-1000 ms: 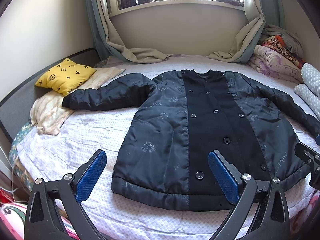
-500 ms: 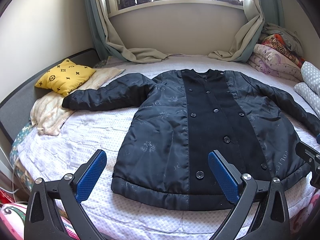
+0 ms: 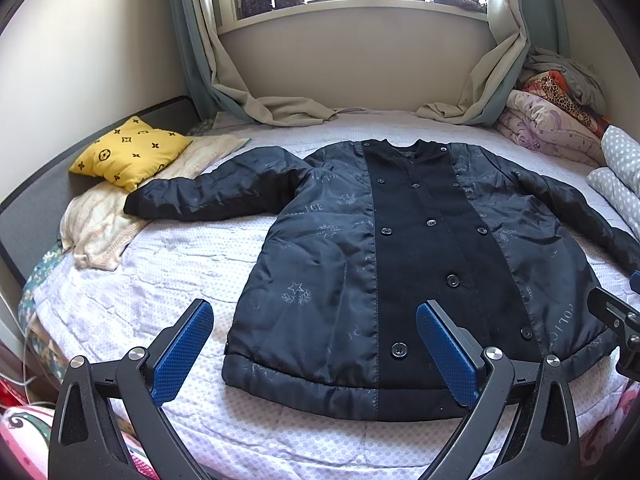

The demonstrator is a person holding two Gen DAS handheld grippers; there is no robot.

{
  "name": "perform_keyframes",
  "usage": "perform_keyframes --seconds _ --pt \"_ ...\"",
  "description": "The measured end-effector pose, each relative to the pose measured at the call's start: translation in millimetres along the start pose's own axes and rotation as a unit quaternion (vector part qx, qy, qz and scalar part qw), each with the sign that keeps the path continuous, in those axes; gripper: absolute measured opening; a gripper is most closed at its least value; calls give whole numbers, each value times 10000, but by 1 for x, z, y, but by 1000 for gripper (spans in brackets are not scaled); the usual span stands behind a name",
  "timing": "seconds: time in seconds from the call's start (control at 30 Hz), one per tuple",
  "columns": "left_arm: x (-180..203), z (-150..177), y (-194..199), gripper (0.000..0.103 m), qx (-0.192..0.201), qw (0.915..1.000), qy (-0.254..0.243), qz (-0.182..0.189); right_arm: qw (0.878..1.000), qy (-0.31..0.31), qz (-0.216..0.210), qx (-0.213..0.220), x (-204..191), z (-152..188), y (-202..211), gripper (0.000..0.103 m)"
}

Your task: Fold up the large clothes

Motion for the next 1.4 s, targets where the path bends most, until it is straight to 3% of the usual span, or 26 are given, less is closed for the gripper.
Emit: perform_keyframes --seconds 0.53,0.83,1.03,1.2,1.4 --pt "-4 -4 4 103 11 9999 123 69 9999 38 30 -94 1 2 -6 103" --pt "-29 -19 4 103 65 9991 257 -339 9999 94 -39 -104 -3 -6 -6 103" --pt "-52 -37 -3 103 22 9975 312 -631 9991 354 185 111 -4 -31 0 103" --pt "-77 -59 -18 103 -64 9964 493 -686 9984 536 -44 194 -9 -74 -7 103" --pt "-111 -70 -52 103 -463 9933 917 -536 9967 668 -235 396 -22 -112 -27 103"
Point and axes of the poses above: each gripper's, at about its wrist camera, not at the fingertips, and y roughly against the way its jaws point, x to its right, z to its underside, the point moved 7 cm from there along -y, roughly the way its jaws point, and after that the axes turned 3 degrees about z, right-handed, at the moved point
